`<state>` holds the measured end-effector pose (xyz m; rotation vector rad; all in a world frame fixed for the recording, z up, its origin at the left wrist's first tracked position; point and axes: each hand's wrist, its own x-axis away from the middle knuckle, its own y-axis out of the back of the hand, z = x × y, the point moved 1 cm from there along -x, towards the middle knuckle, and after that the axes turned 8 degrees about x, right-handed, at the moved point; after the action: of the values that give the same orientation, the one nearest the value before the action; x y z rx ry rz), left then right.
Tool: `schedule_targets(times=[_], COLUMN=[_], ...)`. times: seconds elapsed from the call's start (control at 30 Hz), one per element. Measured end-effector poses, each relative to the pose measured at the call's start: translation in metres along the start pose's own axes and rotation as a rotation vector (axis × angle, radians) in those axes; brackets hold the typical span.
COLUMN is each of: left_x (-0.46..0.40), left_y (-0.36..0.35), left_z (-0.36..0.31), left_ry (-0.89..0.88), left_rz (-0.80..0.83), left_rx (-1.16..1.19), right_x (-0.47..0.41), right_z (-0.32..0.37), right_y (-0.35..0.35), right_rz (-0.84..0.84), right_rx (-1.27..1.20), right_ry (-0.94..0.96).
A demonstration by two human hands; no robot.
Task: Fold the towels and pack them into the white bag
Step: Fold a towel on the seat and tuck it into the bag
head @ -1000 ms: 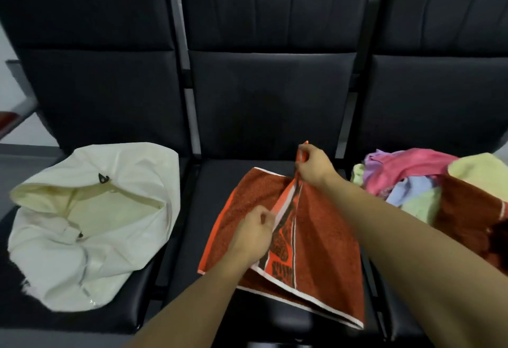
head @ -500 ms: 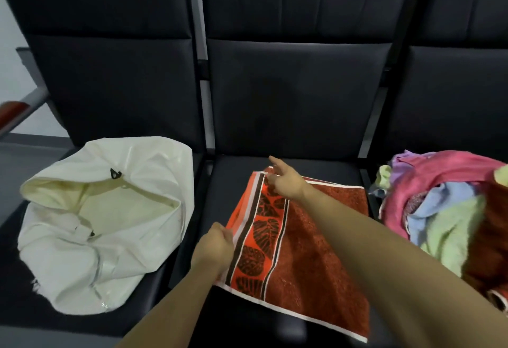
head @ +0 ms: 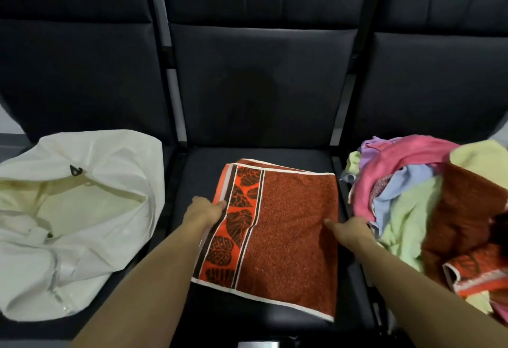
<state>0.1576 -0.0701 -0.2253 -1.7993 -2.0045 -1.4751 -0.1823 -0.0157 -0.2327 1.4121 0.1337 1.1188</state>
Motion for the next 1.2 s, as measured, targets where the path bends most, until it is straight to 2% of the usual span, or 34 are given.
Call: schedule_targets(times=[0.07, 0.1, 0.2, 0.33, 0.47, 0.6, 0.7, 0.8, 0.93, 1.1, 1.2], left_x=[0.003, 0.006, 0.010, 0.023, 0.051, 0.078, 0.091, 0.096, 0.101, 0.079, 0.067], left_y=[-0.007, -0.009, -0.007, 0.017, 0.044, 0.067, 0.078, 0.082, 0.076, 0.057, 0.037], left_z=[0.006, 0.009, 0.016, 0.020, 0.005, -0.011, -0.013, -0.007, 0.005, 0.033, 0.043], left_ry=[0.062, 0.085, 0.109, 0.028, -0.184, -0.306, -0.457, -0.548, -0.585, -0.488, -0.281], left_rz=[0.087, 0.111, 0.068, -0.117, -0.188, -0.176, -0.204, -0.248, -0.266, -0.205, -0.176], left_rx=[0.174, 0.241, 0.410, 0.554, 0.763, 0.953, 0.908, 0.692, 0.418, 0.223, 0.122], right_x=[0.003, 0.005, 0.004, 0.013, 0.034, 0.066, 0.080, 0.088, 0.088, 0.060, 0.036], right_z=[0.000, 0.001, 0.002, 0.000, 0.007, 0.025, 0.033, 0.032, 0.025, 0.008, 0.000], right_y=[-0.007, -0.009, -0.008, 0.009, 0.036, 0.066, 0.080, 0.085, 0.069, 0.034, 0.013], right_rz=[0.179, 0.194, 0.106, -0.004, -0.188, -0.237, -0.287, -0.248, -0.238, -0.114, -0.079], right_rx=[-0.121, -0.186, -0.193, -0.246, -0.533, -0.787, -0.746, -0.652, -0.532, -0.403, -0.338], right_ry=[-0.027, -0.020, 0.062, 0.195, 0.437, 0.601, 0.719, 0.814, 0.817, 0.705, 0.543])
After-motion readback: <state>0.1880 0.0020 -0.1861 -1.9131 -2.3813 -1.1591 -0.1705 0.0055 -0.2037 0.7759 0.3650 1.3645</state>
